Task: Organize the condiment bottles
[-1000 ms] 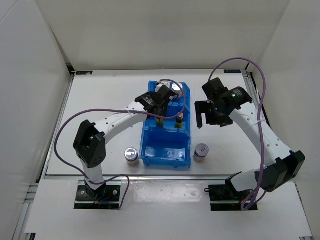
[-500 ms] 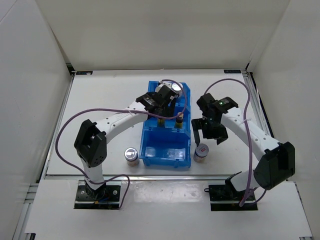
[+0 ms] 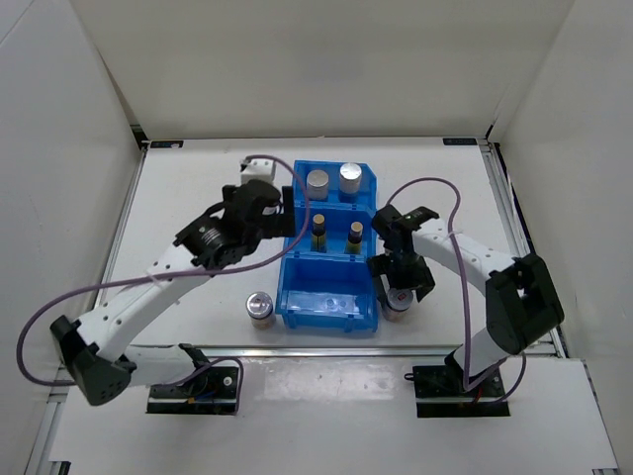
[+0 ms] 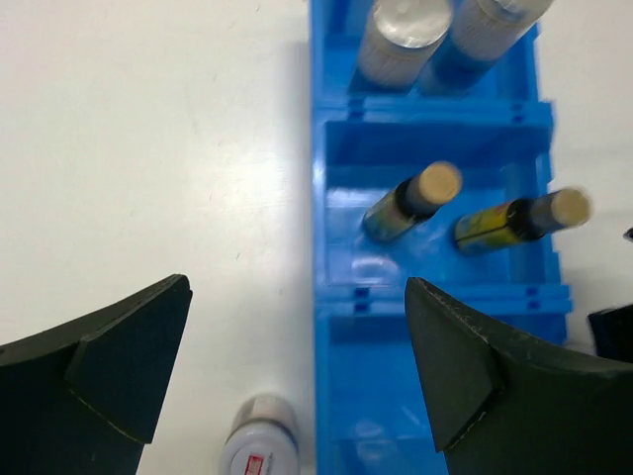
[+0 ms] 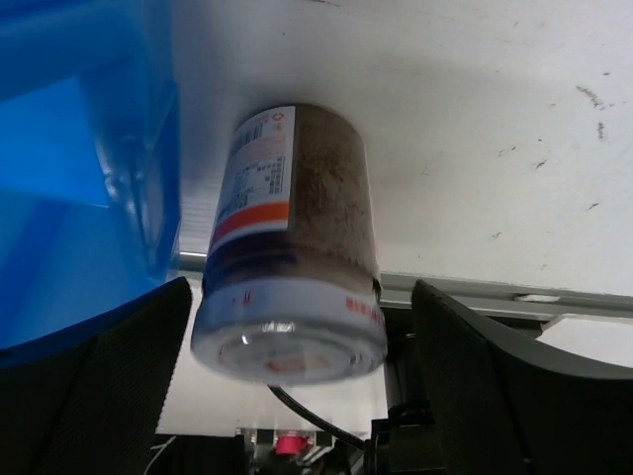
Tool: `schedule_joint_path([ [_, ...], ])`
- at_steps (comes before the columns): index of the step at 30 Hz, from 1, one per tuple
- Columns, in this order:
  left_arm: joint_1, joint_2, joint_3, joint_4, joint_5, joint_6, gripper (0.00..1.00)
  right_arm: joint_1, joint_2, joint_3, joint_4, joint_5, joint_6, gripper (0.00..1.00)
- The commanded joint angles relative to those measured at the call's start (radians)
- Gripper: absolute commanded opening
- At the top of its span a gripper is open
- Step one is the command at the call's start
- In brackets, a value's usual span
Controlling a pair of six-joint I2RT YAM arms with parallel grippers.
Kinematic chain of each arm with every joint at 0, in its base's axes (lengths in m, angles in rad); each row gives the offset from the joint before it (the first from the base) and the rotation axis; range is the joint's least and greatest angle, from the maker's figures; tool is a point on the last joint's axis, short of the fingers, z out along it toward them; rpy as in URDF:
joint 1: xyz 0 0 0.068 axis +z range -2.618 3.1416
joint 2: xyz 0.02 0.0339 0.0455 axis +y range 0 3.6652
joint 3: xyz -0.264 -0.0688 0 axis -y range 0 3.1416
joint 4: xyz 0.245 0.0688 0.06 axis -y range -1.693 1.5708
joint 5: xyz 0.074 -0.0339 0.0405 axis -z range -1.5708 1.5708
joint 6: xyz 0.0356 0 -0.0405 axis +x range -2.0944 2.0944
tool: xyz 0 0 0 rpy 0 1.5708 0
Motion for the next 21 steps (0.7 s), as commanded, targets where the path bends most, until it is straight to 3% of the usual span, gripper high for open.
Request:
schedule_joint_path([
  [1,0.021,-0.064,-0.136,-0.096,0.016,-0.080,1.00,0.015,0.024,-0.010,0.042,-0.010,-0.010,0.92],
  [2,0.033,-0.087,-0.160,-0.105,0.028,-0.109,1.00,0.015,0.038,-0.010,0.042,-0.010,-0.010,0.79],
  [4,0.042,-0.153,-0.211,-0.105,0.068,-0.129,1.00,0.015,0.038,0.013,0.019,0.009,-0.001,0.64],
  [5,0.042,-0.172,-0.249,-0.105,0.095,-0.142,1.00,0.015,0.038,0.028,-0.021,0.048,0.021,0.45],
  [7,0.042,-0.198,-0.286,-0.105,0.129,-0.142,1.00,0.024,0.029,0.094,-0.117,0.096,0.063,0.22],
  [8,0.051,-0.209,-0.296,-0.105,0.140,-0.133,1.00,0.024,0.018,0.129,-0.159,0.130,0.077,0.17],
  [12,0.064,-0.195,-0.316,-0.156,0.158,-0.132,1.00,0.049,-0.019,0.335,-0.300,0.173,0.078,0.04],
  [15,0.073,-0.181,-0.316,-0.176,0.158,-0.132,1.00,0.086,-0.029,0.500,-0.349,0.161,0.078,0.02],
  [21,0.082,-0.218,-0.348,-0.176,0.158,-0.132,1.00,0.171,0.034,0.628,-0.407,0.138,0.078,0.02],
])
